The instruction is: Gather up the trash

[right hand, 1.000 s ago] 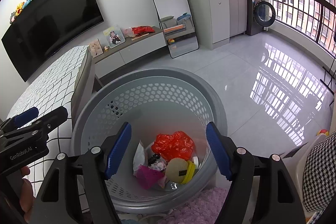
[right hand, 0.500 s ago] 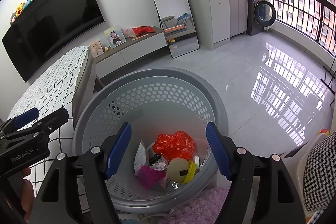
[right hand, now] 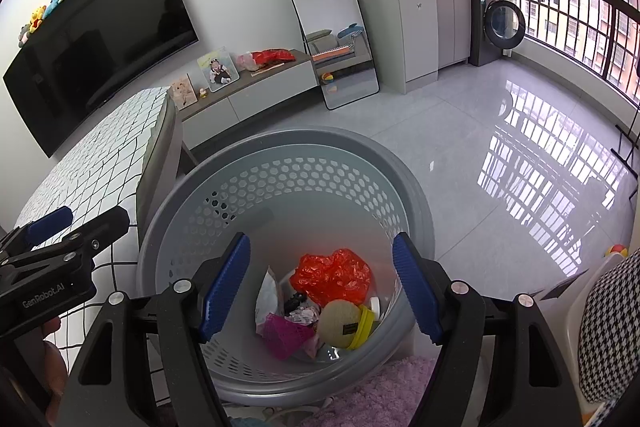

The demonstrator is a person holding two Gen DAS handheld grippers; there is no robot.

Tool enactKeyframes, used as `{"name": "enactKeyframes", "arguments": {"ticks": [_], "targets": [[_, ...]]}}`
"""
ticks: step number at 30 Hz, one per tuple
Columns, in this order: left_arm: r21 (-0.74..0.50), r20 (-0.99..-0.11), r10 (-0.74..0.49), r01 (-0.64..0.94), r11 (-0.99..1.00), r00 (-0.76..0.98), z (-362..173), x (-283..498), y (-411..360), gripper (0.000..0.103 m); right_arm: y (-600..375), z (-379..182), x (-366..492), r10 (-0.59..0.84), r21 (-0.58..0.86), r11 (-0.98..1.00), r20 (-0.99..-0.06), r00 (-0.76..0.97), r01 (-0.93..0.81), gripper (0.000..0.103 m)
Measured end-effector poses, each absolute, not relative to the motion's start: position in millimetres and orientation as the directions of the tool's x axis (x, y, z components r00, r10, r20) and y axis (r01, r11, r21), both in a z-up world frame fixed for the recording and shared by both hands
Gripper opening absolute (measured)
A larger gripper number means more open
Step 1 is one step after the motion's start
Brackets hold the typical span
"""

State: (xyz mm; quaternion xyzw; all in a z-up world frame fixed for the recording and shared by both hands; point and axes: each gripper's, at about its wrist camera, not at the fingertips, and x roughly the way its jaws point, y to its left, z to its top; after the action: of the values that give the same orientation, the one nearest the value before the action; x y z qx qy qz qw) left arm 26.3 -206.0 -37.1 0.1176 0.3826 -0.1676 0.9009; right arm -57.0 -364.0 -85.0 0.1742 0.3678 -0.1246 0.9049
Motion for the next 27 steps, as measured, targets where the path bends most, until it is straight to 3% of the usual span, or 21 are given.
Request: {"name": "enactKeyframes", "arguments": {"ticks": [27], "targets": [[0.100, -0.736, -0.195, 0.389, 0.916, 0.648, -39.6, 26.3, -207.8, 0.097, -359.5, -88.2, -57.5, -0.094, 0.224, 0.909, -0.710, 0.698, 0.350, 0.071]]}}
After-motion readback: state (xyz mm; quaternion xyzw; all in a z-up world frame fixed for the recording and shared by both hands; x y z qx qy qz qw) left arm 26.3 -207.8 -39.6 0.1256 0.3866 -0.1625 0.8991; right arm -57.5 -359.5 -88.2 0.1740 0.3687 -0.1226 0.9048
